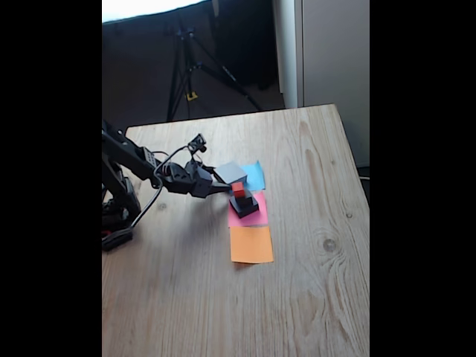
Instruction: Tower of hanoi
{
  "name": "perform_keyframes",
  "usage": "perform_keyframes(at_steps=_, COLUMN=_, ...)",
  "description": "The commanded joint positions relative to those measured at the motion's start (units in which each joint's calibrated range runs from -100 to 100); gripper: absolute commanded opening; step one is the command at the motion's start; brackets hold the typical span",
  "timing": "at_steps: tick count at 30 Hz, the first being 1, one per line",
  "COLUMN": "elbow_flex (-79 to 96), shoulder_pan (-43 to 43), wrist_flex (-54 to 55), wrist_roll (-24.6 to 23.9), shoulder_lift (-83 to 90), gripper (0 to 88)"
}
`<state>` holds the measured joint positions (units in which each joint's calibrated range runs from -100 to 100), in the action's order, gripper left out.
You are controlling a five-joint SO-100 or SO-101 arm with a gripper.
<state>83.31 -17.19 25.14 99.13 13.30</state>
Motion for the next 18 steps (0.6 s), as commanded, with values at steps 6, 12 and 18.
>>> perform_keyframes(at_steps=6, elbow_flex=0.4, shoulder_pan=-0.8, wrist_flex=0.9, wrist_roll=0.9, shoulder_lift=2.1, gripper=19.1)
perform_keyframes(at_steps=12, elbow_flex=-0.1, shoulder_pan=-0.7, wrist_flex=0.9, wrist_roll=0.9, shoulder_lift=1.5, gripper=20.5)
perform_keyframes(at_steps=18, elbow_flex=-2.2, shoulder_pan=-0.3, wrist_flex=0.7, wrist_roll=0.9, shoulder_lift=0.6, gripper=20.5)
